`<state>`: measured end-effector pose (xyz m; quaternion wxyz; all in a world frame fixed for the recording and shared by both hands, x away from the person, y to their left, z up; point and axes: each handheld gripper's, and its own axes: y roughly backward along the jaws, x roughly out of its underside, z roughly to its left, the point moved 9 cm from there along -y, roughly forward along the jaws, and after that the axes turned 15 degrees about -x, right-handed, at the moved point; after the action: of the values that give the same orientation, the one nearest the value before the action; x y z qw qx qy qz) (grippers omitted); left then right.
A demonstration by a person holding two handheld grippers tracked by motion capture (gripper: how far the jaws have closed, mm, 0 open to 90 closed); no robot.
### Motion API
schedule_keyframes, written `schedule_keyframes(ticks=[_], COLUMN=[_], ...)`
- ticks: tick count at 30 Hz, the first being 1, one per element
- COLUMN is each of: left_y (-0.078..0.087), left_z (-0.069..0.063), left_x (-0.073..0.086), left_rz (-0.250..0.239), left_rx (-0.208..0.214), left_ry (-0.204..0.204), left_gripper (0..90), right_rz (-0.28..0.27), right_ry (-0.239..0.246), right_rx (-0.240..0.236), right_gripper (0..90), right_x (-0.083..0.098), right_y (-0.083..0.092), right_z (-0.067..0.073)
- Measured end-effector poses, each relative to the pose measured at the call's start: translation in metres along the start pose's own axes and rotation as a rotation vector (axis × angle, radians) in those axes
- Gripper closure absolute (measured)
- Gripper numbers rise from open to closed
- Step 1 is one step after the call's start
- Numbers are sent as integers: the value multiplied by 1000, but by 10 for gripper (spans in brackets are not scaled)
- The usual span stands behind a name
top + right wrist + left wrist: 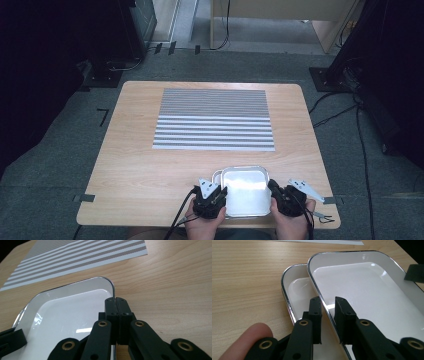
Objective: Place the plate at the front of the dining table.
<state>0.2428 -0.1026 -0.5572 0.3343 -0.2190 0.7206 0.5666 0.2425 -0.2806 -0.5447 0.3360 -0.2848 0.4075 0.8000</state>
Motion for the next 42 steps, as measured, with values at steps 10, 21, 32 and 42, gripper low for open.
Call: schedule_keyframes(ticks=[10, 21, 32, 42], left_y=[-8, -10, -9, -2], left_z=[9, 10, 11, 9], left_x=[-7, -5, -3, -4], left_rz=[2, -22, -36, -51], left_rx=[-1, 6, 14, 33], left_ry=[160, 235, 267, 255], left_gripper=[874, 896, 895, 895], right_rz=[27, 34, 56, 6], right_ry=[12, 49, 19, -15], right_rx=[-44, 30, 57, 52], right_gripper=[852, 802, 841, 894], right_x=[4, 12, 20, 10], right_y=[-1, 5, 2, 6], right_z=[3, 11, 13, 17])
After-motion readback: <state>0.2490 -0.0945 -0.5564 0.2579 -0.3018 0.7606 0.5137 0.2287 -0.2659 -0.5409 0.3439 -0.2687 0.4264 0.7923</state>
